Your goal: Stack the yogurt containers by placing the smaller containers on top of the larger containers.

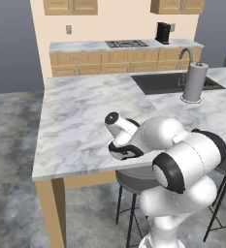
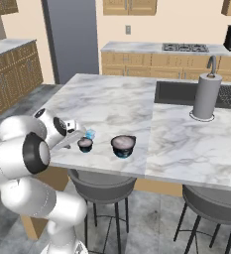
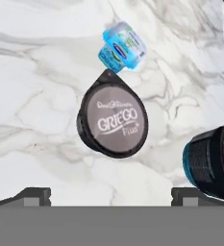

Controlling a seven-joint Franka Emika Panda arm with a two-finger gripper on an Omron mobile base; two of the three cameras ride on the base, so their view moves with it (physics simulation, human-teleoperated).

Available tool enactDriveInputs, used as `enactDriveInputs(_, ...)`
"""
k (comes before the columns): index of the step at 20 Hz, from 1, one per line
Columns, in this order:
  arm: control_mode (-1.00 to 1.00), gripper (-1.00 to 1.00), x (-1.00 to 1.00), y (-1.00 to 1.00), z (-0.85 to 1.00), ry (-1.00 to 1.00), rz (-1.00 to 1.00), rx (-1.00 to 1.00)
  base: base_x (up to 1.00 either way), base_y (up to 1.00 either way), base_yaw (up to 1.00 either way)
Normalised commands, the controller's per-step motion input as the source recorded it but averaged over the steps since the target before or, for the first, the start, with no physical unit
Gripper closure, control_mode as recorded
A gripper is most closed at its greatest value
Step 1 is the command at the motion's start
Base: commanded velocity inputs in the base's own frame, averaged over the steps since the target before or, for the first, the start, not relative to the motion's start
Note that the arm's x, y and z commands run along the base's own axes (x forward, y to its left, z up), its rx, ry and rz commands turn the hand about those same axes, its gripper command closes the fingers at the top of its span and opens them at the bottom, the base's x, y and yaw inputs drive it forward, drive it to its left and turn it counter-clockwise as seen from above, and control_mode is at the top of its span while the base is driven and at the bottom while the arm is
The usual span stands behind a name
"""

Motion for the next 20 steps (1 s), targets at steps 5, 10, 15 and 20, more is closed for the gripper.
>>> enactDriveInputs(5,-1.00,-1.00,0.27,0.04,-0.22,0.00,0.01,-0.04,0.00,0.00,0.00)
enactDriveInputs(10,-1.00,-1.00,0.32,0.00,-0.16,0.00,0.01,0.00,0.00,0.00,0.00)
enactDriveInputs(15,-1.00,-1.00,0.16,0.00,-0.14,0.00,0.00,0.00,0.00,0.00,0.00)
enactDriveInputs(20,-1.00,-1.00,0.03,0.00,-0.17,0.01,-0.01,0.00,0.00,0.00,0.00)
